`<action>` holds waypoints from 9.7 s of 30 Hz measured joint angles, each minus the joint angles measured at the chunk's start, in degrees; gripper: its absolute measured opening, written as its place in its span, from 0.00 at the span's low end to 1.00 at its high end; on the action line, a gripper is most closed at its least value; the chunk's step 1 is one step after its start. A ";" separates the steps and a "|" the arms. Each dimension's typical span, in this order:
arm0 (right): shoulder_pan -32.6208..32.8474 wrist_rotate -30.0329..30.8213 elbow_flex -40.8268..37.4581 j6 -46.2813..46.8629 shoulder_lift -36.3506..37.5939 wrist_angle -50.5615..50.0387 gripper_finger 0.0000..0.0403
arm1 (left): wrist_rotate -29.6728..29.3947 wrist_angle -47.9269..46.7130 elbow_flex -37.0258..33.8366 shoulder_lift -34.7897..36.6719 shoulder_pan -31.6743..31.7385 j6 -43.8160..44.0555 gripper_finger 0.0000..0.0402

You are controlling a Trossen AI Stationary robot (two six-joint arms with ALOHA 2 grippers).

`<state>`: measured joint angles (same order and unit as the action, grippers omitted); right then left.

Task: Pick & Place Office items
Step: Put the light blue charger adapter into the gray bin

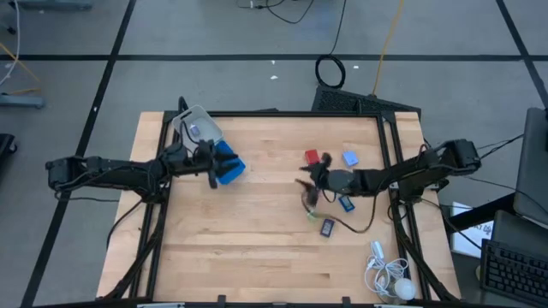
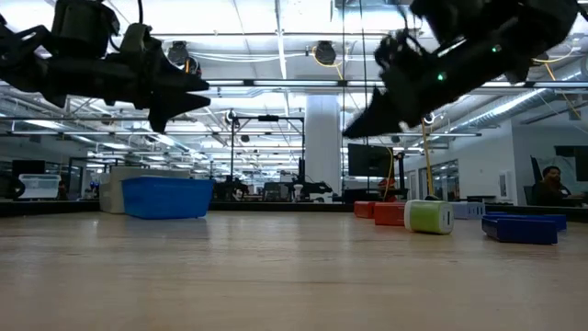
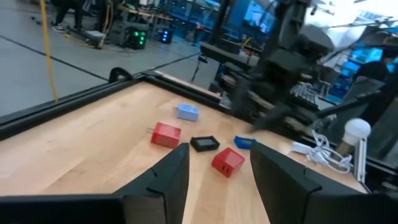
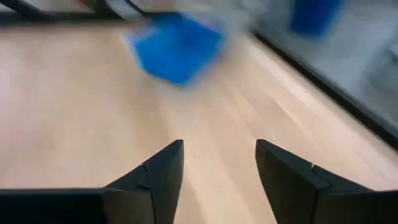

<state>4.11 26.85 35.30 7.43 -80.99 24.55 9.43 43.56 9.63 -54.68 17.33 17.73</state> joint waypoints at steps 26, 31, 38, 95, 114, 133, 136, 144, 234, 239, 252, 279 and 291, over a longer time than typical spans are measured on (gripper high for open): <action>-18.15 5.96 -7.19 35.60 13.42 -48.34 0.64 | -0.40 -0.11 0.00 0.00 -0.64 0.36 0.51; -18.45 6.03 -7.21 35.82 13.40 -48.42 0.63 | -0.40 -0.10 0.00 0.00 -0.64 0.38 0.50; -18.44 6.00 -9.75 35.31 13.40 -46.02 0.62 | -0.37 -0.12 0.00 0.00 -0.66 0.79 0.45; -8.65 -24.15 -15.32 14.11 14.95 17.19 0.53 | -0.48 -0.50 -0.04 0.00 -0.66 0.86 0.46; 2.20 -10.13 -4.71 -3.31 9.61 7.07 0.53 | -4.65 1.58 4.91 -15.13 -5.46 20.95 0.66; 5.89 2.59 7.96 -15.37 -5.13 -1.24 0.54 | -0.90 1.19 27.20 -35.59 -10.95 21.82 0.73; 6.10 3.43 8.44 -15.76 -5.24 -1.04 0.55 | -2.07 1.14 28.57 -37.54 -11.85 22.40 0.73; 6.13 3.59 8.42 -15.86 -5.12 -0.73 0.54 | -3.58 1.26 32.57 -41.91 -12.63 22.93 0.73; 5.99 -12.44 -13.20 -3.22 26.00 10.59 0.54 | -23.99 -11.31 10.22 -2.12 -20.00 -15.33 0.31; 5.25 -15.11 -16.29 -2.23 29.78 12.08 0.54 | -28.94 -8.97 3.64 5.78 -19.92 -16.16 0.31; 3.16 -15.03 -19.35 -0.64 32.08 14.87 0.54 | -53.99 -9.09 -4.54 18.08 -19.91 -14.16 0.31; 2.94 -14.99 -19.40 -0.06 32.05 15.11 0.53 | -77.49 -25.90 -4.94 17.93 -14.14 15.19 0.31; 2.94 -14.95 -19.38 0.47 30.15 17.22 0.53 | -56.38 -32.58 -3.58 17.94 5.72 19.77 0.31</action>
<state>7.05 11.90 15.92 7.90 -50.84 41.76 -46.95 10.99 6.04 -36.73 23.05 37.50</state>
